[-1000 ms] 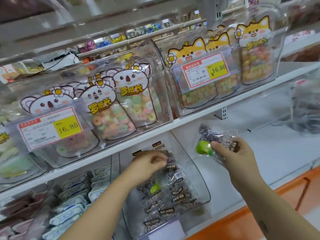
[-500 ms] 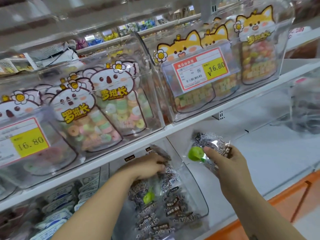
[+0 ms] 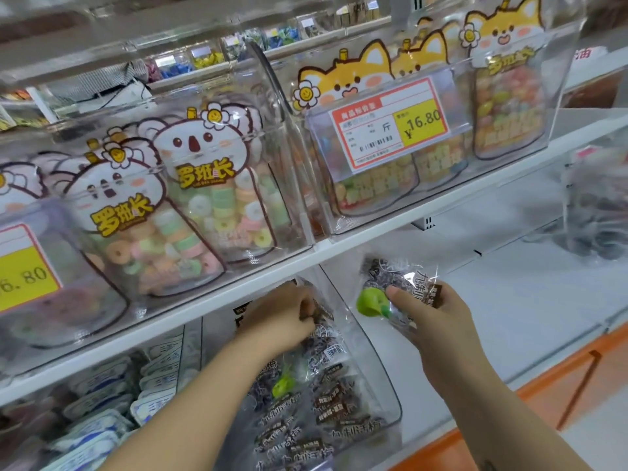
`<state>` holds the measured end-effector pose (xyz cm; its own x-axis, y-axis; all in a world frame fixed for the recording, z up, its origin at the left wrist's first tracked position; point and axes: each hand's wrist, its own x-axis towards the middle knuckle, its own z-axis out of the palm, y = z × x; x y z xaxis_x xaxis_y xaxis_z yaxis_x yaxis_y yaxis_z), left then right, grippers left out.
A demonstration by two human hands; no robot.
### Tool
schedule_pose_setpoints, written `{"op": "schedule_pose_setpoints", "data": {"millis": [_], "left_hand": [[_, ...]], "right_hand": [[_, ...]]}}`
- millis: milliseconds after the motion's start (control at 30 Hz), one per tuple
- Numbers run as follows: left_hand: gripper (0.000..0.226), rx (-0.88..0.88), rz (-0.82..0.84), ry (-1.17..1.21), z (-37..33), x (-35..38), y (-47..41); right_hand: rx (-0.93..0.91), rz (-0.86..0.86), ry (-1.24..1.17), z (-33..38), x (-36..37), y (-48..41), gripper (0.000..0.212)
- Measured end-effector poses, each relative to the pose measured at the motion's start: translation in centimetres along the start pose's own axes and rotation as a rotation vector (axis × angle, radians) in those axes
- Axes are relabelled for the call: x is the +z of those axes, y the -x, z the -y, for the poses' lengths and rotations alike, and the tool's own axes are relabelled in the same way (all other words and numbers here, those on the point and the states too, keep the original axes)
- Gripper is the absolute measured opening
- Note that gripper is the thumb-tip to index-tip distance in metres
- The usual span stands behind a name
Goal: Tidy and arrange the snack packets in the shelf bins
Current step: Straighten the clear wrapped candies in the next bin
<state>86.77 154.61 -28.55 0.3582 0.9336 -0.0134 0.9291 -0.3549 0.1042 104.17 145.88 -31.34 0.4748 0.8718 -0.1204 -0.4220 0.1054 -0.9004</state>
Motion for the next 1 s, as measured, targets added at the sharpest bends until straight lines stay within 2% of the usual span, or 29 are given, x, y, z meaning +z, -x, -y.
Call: {"op": "schedule_pose_setpoints", "data": {"millis": [100,133,233,400,500,600,667,700,767,800,833,867,900,1000], "left_hand": [[0.046,-0.243,0.069,0.252,-0.2,0.3,-0.2],[0.051,-0.278,0.089,0.261,-0.4,0.5,-0.4],[0.042,-0.272,0.02,0.244,-1.0,0.8,-0.5],[0.025,-0.102,-0.321,0.612,-2.0,-0.5,2.4],[0.02,-0.073,-0.338,0.838,-1.6,-1.0,5.2],[0.034,-0.084,-0.324,0.968,-1.0,-1.6,7.1],[0.04,-0.073,-0.345,1.006,-0.7,-2.4,8.2],[0.039,-0.073,-0.346,1.017,-0.5,-2.7,8.8],[0.028,-0.072,-0.31,1.011,-0.1,-3.3,10.0],[0.019,-0.072,-0.286,0.984,0.3,-3.6,10.5],[0.013,-0.067,-0.259,0.944,0.6,-3.8,11.0],[0.013,-0.054,-0.234,0.894,1.0,-3.9,11.3],[0.015,-0.04,-0.21,0.852,1.2,-4.2,11.6],[0.016,-0.006,-0.163,0.714,1.7,-4.7,12.1]], "right_hand": [[0.001,-0.002,-0.003,0.1,0.1,0.1,0.03],[0.003,-0.001,0.002,0.1,0.2,0.2,0.031],[-0.008,0.0,0.021,0.1,0.3,0.4,0.032],[-0.05,-0.022,0.102,0.8,-0.2,0.8,0.017],[-0.042,0.011,0.092,1.5,-0.7,1.3,0.013],[-0.028,0.086,0.065,2.1,-1.4,2.1,0.01],[-0.031,0.172,0.076,2.5,-1.9,2.6,0.021],[-0.026,0.232,0.081,2.8,-2.1,2.8,0.036],[-0.001,0.359,0.097,3.3,-2.7,3.3,0.078],[0.008,0.413,0.12,3.5,-3.1,3.4,0.093],[0.011,0.464,0.157,3.5,-3.4,3.3,0.098],[0.014,0.519,0.211,3.7,-3.6,3.5,0.093],[0.014,0.572,0.273,4.0,-3.6,3.7,0.079],[-0.059,0.705,0.456,5.0,-3.3,5.0,0.027]]}}
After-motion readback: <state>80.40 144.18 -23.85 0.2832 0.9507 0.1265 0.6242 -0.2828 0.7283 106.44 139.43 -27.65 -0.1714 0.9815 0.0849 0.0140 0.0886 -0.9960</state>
